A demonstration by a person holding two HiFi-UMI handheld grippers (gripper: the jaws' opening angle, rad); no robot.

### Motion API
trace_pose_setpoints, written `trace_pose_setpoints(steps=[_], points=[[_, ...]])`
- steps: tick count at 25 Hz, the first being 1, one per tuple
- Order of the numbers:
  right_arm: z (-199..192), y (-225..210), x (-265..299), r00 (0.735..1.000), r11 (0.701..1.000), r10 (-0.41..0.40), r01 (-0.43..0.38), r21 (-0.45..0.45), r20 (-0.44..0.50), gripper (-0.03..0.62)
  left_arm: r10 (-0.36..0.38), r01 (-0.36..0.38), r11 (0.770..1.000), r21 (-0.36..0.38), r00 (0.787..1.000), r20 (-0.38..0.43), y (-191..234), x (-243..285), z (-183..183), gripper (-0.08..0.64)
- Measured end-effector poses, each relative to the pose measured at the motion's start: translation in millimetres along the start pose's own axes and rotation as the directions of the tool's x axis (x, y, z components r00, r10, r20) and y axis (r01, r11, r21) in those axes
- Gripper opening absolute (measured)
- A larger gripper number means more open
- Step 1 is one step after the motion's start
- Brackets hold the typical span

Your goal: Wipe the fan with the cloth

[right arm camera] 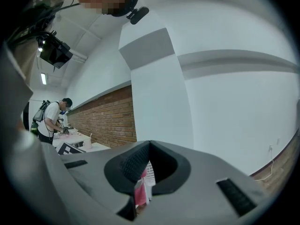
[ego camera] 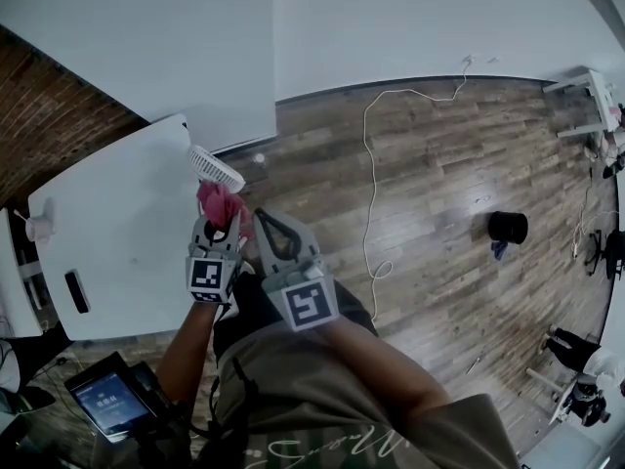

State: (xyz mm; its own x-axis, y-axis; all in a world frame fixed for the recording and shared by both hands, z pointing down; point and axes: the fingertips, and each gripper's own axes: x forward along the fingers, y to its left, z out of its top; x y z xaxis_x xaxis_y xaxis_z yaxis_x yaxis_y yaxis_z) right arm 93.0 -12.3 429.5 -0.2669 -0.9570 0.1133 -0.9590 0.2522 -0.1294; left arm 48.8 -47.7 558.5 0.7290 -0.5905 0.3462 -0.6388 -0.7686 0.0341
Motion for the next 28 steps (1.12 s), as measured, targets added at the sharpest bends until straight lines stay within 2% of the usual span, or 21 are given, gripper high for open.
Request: trace_pose_setpoints(steps=[8,14,22,28], points=[[-5.3,-10.2,-0.4,1.000,1.000,0.011,-0.010,0.015,-0.025,0.000,0.057,-0.056,0.998,-0.013,0.998,0.018,12.6,1.2,13.4,0.048],[-10.7,-13.4,1.6,0.999,0.999,0.027,-0.027,0.020,-0.036,0.000,0.117,-0.115,0.991,-0.063,0.993,0.031,30.5,-2.9,20.1,0.048],[-12.6,-15.4,4.7,0.998,0.998,0.052,-0.051,0.034,-0.037,0.000,0.164,-0.162,0.986,-0.044,0.986,0.041,48.5,-3.6,35.2,0.048],[-16.0,-10.3,13.4,0.997,0.998,0.069,-0.070,-0.003,-0.043,0.000,0.178,-0.176,0.984,-0.029,0.983,0.051,59.9,-4.0,40.1,0.048]])
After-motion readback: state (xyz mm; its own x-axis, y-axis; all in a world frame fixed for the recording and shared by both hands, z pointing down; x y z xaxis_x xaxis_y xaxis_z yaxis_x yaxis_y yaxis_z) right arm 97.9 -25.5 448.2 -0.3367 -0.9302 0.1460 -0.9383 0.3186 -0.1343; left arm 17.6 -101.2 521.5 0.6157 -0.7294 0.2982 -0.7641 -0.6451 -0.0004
